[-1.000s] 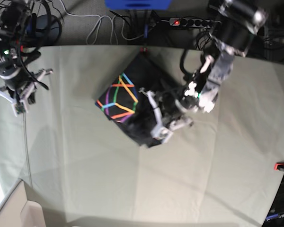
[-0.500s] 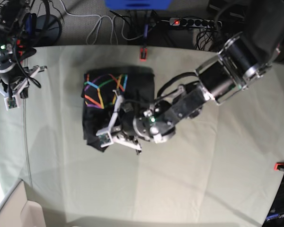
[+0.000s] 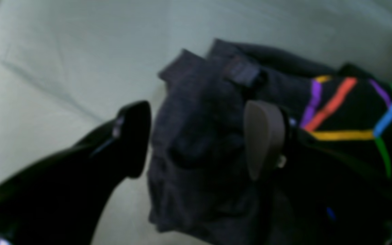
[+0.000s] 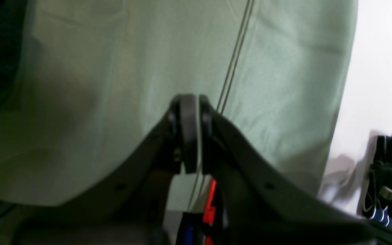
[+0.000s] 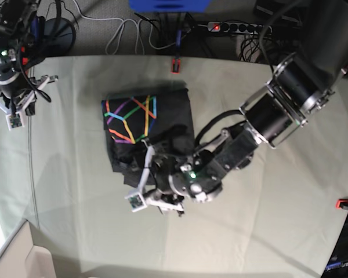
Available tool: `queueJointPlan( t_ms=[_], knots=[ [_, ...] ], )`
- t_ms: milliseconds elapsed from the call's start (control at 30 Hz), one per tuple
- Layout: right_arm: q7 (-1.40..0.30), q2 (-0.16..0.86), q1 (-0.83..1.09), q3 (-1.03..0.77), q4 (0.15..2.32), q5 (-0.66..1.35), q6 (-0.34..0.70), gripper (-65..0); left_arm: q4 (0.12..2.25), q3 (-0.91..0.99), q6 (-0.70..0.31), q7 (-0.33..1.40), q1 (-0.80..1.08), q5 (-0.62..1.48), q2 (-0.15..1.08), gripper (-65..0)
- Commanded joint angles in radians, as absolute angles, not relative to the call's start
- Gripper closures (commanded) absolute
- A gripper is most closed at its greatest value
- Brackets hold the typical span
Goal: Layout the t-shirt on the table in an organized manner, then fold the t-shirt properly
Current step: 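Rotate the folded shirt with the left gripper to square it, then tuck the loose fabric under the folded shirt with the left gripper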
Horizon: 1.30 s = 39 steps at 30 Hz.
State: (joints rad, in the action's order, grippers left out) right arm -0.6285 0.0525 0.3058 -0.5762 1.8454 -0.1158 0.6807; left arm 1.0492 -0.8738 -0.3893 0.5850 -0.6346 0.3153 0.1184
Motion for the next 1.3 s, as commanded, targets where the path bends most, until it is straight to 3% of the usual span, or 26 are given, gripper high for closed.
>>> queueJointPlan(
  t_ms=[0, 233, 467, 600, 733, 833, 967, 1100, 1267],
  knots=[
    [-0.611, 0.064, 0.302, -0.582, 1.865, -0.107, 0.698, 0.0, 1.067, -0.851, -0.387, 0.573, -0.668, 0.318, 0.111, -42.4],
    [-0.611, 0.064, 0.300, -0.582, 1.865, -0.108, 0.698, 0.0, 1.188, -0.664, -0.383, 0.619, -0.608, 0.320, 0.219, -42.4],
    [-0.608, 0.031, 0.291, -0.576, 1.865, -0.105, 0.698, 0.0, 1.218, -0.298, -0.390, 0.668, -0.389, 0.328, 0.317, -42.1],
    [-0.610, 0.002, 0.260, -0.573, 1.863, -0.105, 0.698, 0.0, 1.222, -0.048, -0.392, 0.668, -0.246, 0.329, 0.323, -42.1],
    [-0.610, -0.013, 0.252, -0.533, 1.862, -0.105, 0.698, 0.0, 1.317, 0.061, -0.392, 0.668, -0.143, 0.340, 0.315, -42.5],
    [-0.610, -0.015, 0.252, -0.490, 1.859, -0.105, 0.698, 0.0, 1.392, 0.081, -0.392, 0.670, -0.114, 0.409, 0.278, -42.5],
    [-0.610, -0.015, 0.257, -0.461, 1.857, -0.105, 0.698, 0.0, 1.474, -0.033, -0.381, 0.670, -0.114, 0.407, 0.217, -42.5],
    [-0.610, -0.015, 0.259, -0.461, 1.856, -0.107, 0.698, 0.0, 1.475, -0.182, -0.380, 0.670, -0.171, 0.268, 0.140, -42.5],
    [-0.610, -0.008, 0.259, -0.470, 1.856, -0.110, 0.698, 0.0, 1.400, -0.220, -0.380, 0.661, -0.180, 0.061, 0.016, -43.1]
  ],
)
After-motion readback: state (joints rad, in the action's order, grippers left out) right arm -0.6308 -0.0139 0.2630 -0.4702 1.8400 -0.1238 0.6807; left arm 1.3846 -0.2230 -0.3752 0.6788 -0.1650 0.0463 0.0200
